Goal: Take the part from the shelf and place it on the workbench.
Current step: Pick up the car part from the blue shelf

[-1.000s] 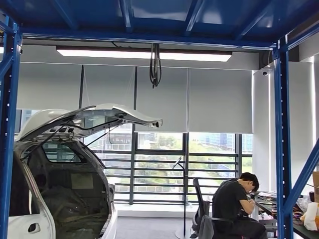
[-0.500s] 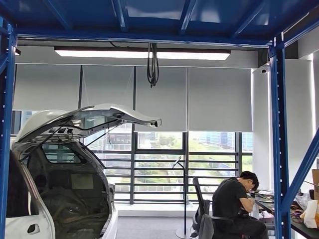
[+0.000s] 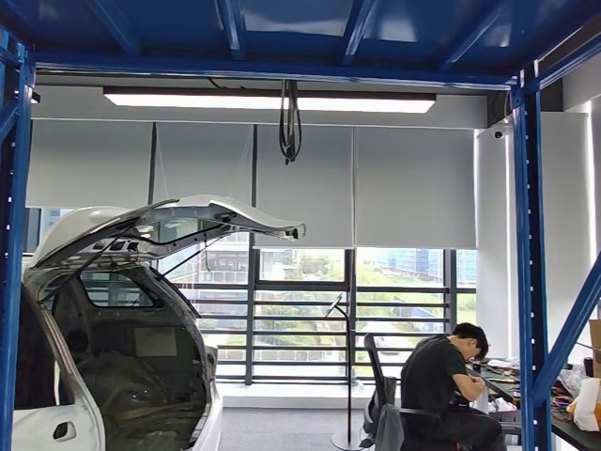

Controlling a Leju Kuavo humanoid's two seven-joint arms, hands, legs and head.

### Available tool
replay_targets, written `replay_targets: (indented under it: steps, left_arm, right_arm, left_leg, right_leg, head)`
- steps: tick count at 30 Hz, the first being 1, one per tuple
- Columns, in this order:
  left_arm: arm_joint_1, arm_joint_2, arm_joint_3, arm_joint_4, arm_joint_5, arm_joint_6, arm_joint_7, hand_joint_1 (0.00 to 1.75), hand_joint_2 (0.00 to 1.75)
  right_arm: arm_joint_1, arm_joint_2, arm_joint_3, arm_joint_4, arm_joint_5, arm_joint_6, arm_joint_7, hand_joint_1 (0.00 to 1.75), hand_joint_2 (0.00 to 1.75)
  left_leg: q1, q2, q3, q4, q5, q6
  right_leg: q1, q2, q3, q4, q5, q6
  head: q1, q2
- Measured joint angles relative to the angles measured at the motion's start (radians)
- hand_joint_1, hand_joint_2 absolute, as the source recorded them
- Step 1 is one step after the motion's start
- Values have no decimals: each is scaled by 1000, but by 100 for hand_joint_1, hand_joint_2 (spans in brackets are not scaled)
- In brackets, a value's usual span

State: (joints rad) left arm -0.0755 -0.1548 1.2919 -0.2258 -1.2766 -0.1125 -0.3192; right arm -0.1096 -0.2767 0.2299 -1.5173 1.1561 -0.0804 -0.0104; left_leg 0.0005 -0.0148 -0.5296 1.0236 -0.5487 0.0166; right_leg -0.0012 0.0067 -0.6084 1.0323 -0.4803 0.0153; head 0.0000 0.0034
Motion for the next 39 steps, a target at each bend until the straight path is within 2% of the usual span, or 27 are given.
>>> replay_targets:
  steps: [4, 9, 13, 23, 31, 39]
  left_arm:
    - [-1, 0, -4, 0, -4, 0, 1, 0, 0]
    - [-3, 0, -5, 0, -9, 1, 3, 0, 0]
    - [-3, 0, -5, 0, -14, 2, 6, 0, 0]
    - [-3, 1, -5, 0, -15, 2, 6, 0, 0]
    - [-3, 1, -5, 0, -13, 2, 5, 0, 0]
    - [-2, 1, -5, 0, -12, 2, 7, 0, 0]
  right_arm:
    - [-29, 14, 8, 52, 141, -61, 63, 0, 175]
    - [-41, 59, 2, 54, 316, -144, 111, 0, 175]
    - [-41, 97, -11, 4, 376, -187, 115, 0, 175]
    - [-37, 142, -17, -72, 324, -175, 70, 0, 175]
    - [-42, 146, -38, -43, 236, -115, 47, 0, 175]
    - [-42, 146, -46, -11, 222, -98, 43, 0, 175]
  left_leg:
    - [0, 0, 0, 0, 0, 0]
    - [1, 0, 0, 0, 0, 0]
    - [1, 0, 0, 0, 0, 0]
    - [0, 0, 0, 0, 0, 0]
    - [0, 0, 0, 0, 0, 0]
    - [0, 0, 0, 0, 0, 0]
  right_leg:
    - [0, 0, 0, 0, 0, 0]
    - [0, 0, 0, 0, 0, 0]
    - [0, 0, 0, 0, 0, 0]
    - [0, 0, 0, 0, 0, 0]
    - [0, 0, 0, 0, 0, 0]
    - [0, 0, 0, 0, 0, 0]
  head:
    - [0, 0]
    - [0, 0]
    - [0, 0]
    - [0, 0]
    - [0, 0]
    - [0, 0]
